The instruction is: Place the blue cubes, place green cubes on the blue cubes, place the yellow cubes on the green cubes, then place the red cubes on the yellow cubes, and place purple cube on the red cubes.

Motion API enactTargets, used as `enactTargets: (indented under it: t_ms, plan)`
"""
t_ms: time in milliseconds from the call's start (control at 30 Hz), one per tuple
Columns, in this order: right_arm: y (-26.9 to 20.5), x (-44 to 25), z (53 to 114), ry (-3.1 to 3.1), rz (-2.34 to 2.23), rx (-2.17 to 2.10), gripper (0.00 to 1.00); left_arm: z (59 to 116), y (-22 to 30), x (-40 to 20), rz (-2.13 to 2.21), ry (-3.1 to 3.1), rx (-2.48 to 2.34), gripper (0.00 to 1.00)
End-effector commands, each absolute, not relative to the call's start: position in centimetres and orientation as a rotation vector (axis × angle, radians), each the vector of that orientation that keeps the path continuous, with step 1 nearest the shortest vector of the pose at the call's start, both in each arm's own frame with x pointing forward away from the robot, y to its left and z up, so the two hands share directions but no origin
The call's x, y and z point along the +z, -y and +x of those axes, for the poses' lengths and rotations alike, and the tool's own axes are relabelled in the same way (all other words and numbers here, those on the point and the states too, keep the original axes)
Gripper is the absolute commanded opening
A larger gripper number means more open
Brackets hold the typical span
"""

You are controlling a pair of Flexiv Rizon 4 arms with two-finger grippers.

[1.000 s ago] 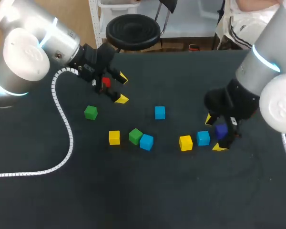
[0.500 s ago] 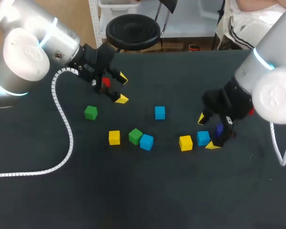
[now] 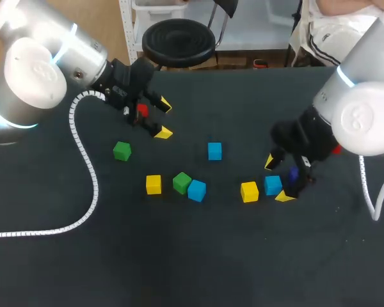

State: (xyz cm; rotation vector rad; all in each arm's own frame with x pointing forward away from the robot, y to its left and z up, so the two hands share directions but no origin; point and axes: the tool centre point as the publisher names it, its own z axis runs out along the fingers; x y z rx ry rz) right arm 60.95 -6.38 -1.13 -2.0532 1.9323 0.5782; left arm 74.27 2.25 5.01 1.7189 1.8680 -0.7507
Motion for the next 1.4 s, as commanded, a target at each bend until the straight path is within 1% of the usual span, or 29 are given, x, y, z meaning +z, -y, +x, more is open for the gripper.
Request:
enactTargets:
  t_ms: [33, 367, 433, 567, 633, 667, 733, 767, 800, 833, 1067, 1400]
  plan:
    - [6.5, -1.3, 60.9, -1.93, -2.048, 0.583, 1.0, 74.4, -2.3, 5.0, 1.722, -1.867, -0.753, 1.0]
    - [6.6, -1.4, 61.4, -1.929, -2.029, 0.584, 1.0, 74.4, -2.3, 5.0, 1.722, -1.867, -0.753, 1.0]
    - [6.3, -1.4, 61.6, -1.922, -2.035, 0.583, 0.96, 74.4, -2.3, 5.0, 1.722, -1.867, -0.753, 1.0]
    - [6.2, -1.6, 62.1, -1.917, -2.044, 0.586, 0.82, 74.4, -2.3, 5.0, 1.722, -1.867, -0.753, 1.0]
    - [6.1, -1.7, 62.3, -1.919, -2.043, 0.586, 0.59, 74.4, -2.3, 5.0, 1.722, -1.867, -0.753, 1.0]
    - [6.1, -1.7, 62.5, -1.921, -2.043, 0.587, 0.49, 74.4, -2.3, 5.0, 1.722, -1.867, -0.753, 1.0]
    - [6.1, -1.9, 62.7, -1.923, -2.041, 0.59, 0.4, 74.4, -2.3, 5.0, 1.722, -1.867, -0.753, 1.0]
    - [6.0, -1.9, 62.7, -1.926, -2.041, 0.591, 0.27, 74.4, -2.3, 5.0, 1.722, -1.867, -0.753, 1.0]
    - [6.0, -1.9, 62.8, -1.925, -2.037, 0.589, 0.11, 74.4, -2.3, 5.0, 1.722, -1.867, -0.753, 1.0]
    - [6.0, -1.8, 62.8, -1.924, -2.037, 0.584, 0.0, 74.4, -2.3, 5.0, 1.722, -1.867, -0.753, 1.0]
    - [5.3, -0.2, 63.1, -1.91, -2.041, 0.546, 0.0, 74.4, -2.3, 5.0, 1.722, -1.867, -0.753, 1.0]
    - [3.9, 2.7, 63.6, -2.052, -1.936, 0.553, 0.0, 74.4, -2.3, 5.0, 1.722, -1.867, -0.753, 1.0]
